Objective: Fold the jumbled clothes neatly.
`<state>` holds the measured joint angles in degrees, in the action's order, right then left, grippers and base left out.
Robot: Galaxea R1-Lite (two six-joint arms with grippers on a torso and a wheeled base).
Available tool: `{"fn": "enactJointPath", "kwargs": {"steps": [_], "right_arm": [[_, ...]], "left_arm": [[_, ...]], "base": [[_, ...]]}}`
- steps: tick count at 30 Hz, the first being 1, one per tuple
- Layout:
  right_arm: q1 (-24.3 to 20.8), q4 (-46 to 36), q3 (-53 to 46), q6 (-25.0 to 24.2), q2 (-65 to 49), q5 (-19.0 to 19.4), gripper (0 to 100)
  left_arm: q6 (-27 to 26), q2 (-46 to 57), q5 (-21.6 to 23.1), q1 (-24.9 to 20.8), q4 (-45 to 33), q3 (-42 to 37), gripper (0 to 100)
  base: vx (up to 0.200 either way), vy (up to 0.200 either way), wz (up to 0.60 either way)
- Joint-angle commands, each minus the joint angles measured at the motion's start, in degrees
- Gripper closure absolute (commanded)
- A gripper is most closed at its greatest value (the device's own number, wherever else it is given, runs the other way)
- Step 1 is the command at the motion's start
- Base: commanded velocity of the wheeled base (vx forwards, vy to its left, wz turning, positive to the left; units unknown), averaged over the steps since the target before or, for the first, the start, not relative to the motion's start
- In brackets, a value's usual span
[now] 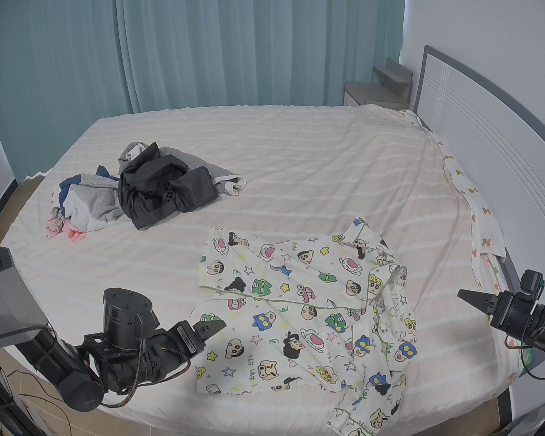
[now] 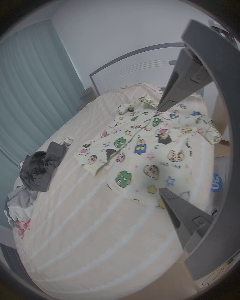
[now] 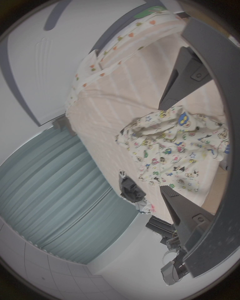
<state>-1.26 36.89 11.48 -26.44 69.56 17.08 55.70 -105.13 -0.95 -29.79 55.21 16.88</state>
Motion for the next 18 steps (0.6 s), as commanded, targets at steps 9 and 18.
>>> {"fn": "enactJointPath", "kwargs": {"steps": [9, 18], "right_arm": [[8.5, -0.5, 12.0, 0.0, 21.1, 10.3, 0], [8.9, -0.9, 29.2, 4.5, 42.1, 12.9, 0]], "left_arm": [[2.9, -4.1, 2.1, -2.9, 7.2, -5.1, 0], [6.6, -10.3, 6.0, -3.0, 23.2, -10.9, 0]], "base": [[-0.089, 0.000, 0.00], [0.000, 0.000, 0.00]]}}
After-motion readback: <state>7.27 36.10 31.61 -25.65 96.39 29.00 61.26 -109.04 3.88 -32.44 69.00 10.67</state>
